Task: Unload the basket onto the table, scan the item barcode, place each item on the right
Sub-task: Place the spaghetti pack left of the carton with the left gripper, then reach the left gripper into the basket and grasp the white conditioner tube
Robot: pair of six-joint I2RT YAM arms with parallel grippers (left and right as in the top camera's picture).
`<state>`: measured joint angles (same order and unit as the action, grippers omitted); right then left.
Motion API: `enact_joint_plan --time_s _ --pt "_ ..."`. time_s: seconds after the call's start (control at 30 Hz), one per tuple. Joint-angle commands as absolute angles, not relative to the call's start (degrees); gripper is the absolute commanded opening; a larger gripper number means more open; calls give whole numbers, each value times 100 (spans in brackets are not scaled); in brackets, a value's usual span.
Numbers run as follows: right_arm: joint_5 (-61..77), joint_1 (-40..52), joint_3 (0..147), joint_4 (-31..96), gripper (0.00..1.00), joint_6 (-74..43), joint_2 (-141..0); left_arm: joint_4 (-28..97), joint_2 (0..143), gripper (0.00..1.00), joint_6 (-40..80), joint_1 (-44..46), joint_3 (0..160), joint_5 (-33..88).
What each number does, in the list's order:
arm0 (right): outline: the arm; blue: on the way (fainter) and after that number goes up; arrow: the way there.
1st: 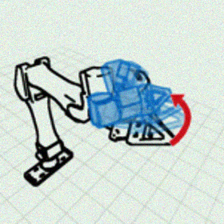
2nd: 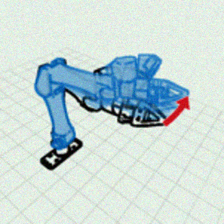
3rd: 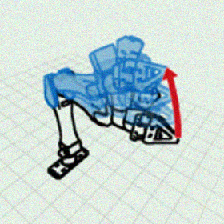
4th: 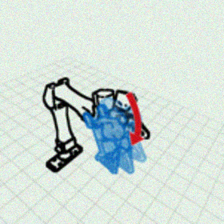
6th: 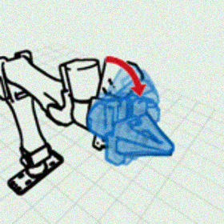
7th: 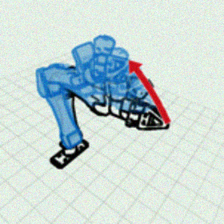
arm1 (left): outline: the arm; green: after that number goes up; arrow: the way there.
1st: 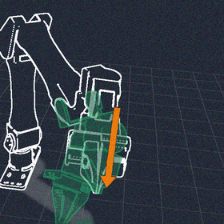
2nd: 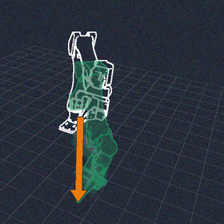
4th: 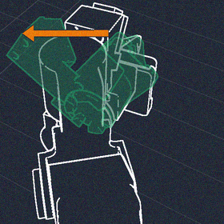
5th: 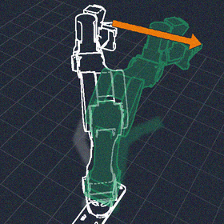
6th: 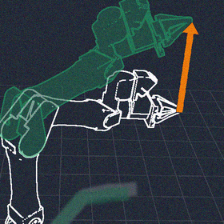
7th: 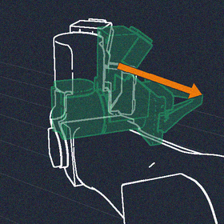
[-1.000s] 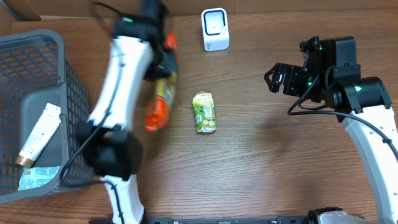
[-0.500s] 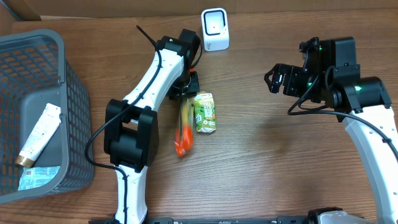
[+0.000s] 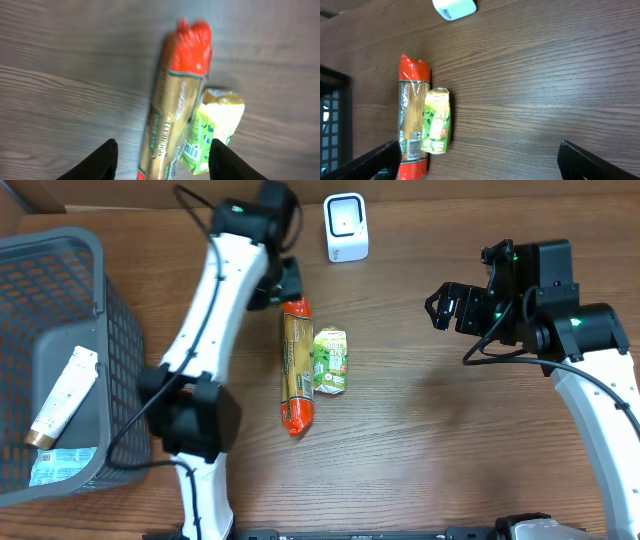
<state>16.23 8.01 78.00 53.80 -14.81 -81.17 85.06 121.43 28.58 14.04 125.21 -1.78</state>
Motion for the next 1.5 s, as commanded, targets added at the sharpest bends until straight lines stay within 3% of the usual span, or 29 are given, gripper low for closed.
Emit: enact_joint_plan --time_s 0.0,0.33,0.73,0.87,1.1,1.3,1.47 --pt "1590 836 7870 5358 100 -1483 -8119 8534 11198 50 2851 899 12748 -397" --pt "1592 836 7872 5299 100 -1483 -8119 9411 10709 47 2851 -211 12744 -652" --pt "1590 836 7872 5297 100 -1481 -8119 9118 9273 50 2923 -893 12746 -1400" --pt "1588 836 7870 5301 100 -1479 -8119 9247 8932 58 3004 -1702 12744 -1455" --pt "1581 836 7870 5280 100 -1479 -8119 9292 8868 52 2797 -3166 12366 -1238" --pt "1544 836 7870 5277 100 -1481 -8119 8833 8862 53 2565 -3284 11489 -1522" --pt "1498 836 7870 5273 100 -1457 -8121 7653 8866 56 1793 -3691 10239 -895"
